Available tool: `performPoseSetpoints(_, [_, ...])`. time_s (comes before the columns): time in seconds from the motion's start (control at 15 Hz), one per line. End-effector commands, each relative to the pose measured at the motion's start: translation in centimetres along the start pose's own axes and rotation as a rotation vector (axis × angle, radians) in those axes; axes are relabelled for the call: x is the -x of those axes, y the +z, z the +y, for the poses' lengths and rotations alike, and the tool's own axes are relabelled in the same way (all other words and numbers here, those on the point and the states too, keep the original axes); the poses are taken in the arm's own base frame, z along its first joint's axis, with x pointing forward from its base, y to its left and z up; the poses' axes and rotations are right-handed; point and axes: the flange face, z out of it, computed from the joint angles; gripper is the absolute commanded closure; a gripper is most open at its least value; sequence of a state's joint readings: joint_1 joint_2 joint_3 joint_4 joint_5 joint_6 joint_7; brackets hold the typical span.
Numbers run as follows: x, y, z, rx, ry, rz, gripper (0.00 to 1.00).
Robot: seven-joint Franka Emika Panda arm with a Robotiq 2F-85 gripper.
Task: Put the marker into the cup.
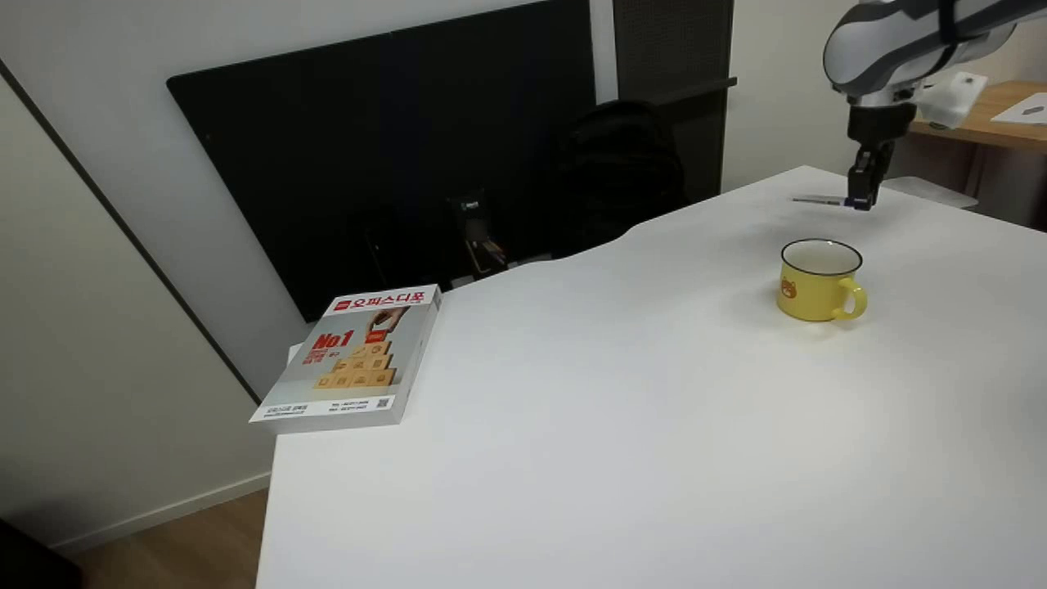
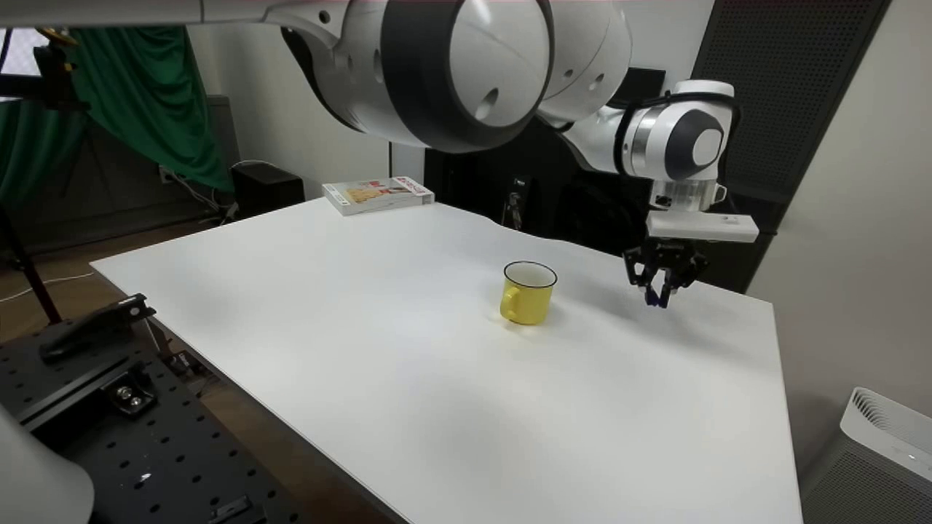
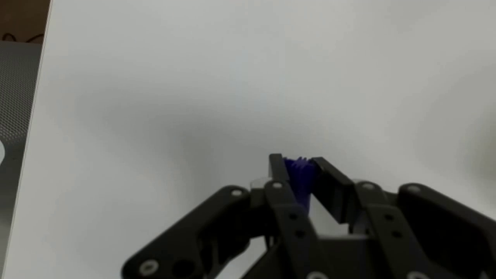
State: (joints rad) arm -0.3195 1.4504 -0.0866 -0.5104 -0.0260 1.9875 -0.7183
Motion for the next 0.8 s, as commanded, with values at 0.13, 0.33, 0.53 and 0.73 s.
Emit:
performPoseSetpoints(0.13, [-0.2, -5.6, -2.1, -0.127, 0.110, -0.138, 0.94])
performPoseSetpoints(0.33, [-0.1, -6.7, -3.6, -0.211, 0.172, -0.200, 0.94])
performPoseSetpoints(0.53, [0.4, -7.3, -4.9, -0.264, 0.224, -0.290, 0.94])
performPoseSetpoints(0.73, [1.3, -8.1, -5.5, -0.314, 0.261, -0.356, 0.94])
